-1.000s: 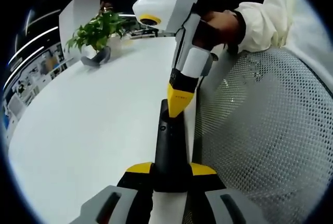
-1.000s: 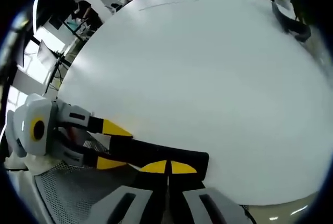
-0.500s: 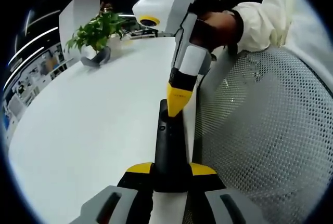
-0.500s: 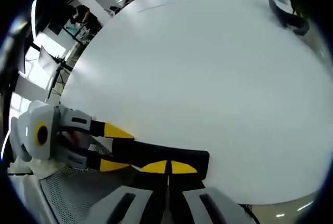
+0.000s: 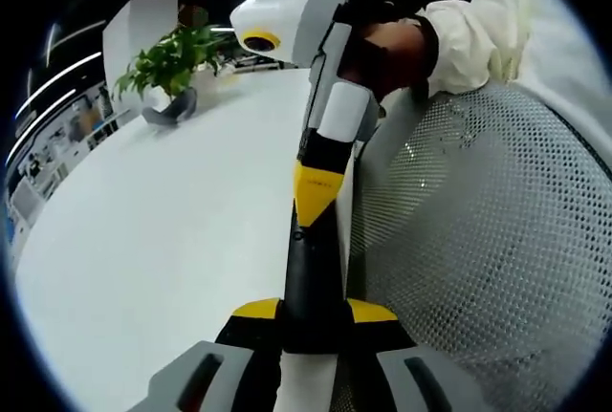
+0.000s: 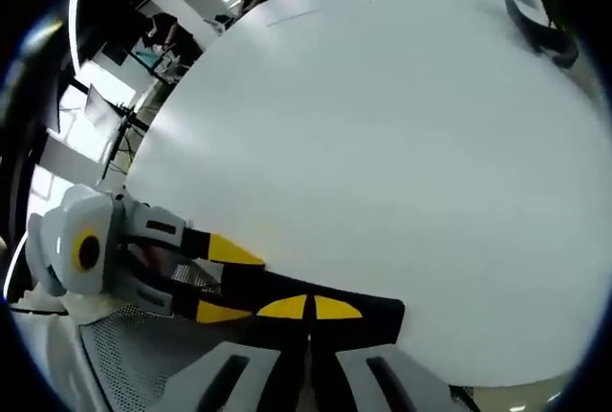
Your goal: Press the specified remote control buttons in sequence, fully releasing each button before pressing the next.
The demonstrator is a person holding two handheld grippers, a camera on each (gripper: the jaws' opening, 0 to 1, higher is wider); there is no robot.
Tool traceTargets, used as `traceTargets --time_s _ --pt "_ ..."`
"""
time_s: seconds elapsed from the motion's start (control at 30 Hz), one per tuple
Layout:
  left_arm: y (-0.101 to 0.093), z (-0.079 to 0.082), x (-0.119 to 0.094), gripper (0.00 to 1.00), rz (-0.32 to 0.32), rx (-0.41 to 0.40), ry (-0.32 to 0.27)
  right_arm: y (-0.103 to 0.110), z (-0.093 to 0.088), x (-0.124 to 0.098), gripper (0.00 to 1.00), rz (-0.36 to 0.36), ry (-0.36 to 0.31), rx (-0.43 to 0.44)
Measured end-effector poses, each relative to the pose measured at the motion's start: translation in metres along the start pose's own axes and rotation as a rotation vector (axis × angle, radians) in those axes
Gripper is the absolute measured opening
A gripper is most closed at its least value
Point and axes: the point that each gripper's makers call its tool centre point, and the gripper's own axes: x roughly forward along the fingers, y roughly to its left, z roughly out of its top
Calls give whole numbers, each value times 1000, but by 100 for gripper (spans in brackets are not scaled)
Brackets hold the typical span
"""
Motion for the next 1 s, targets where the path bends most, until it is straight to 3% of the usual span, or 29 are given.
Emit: traceTargets --time_s 0.3,1.0 --pt "-1 0 0 24 -4 4 -2 8 -3 6 0 12 21 -69" --pt "1 -1 1 24 -2 5 -2 5 1 8 0 -17 -5 -87"
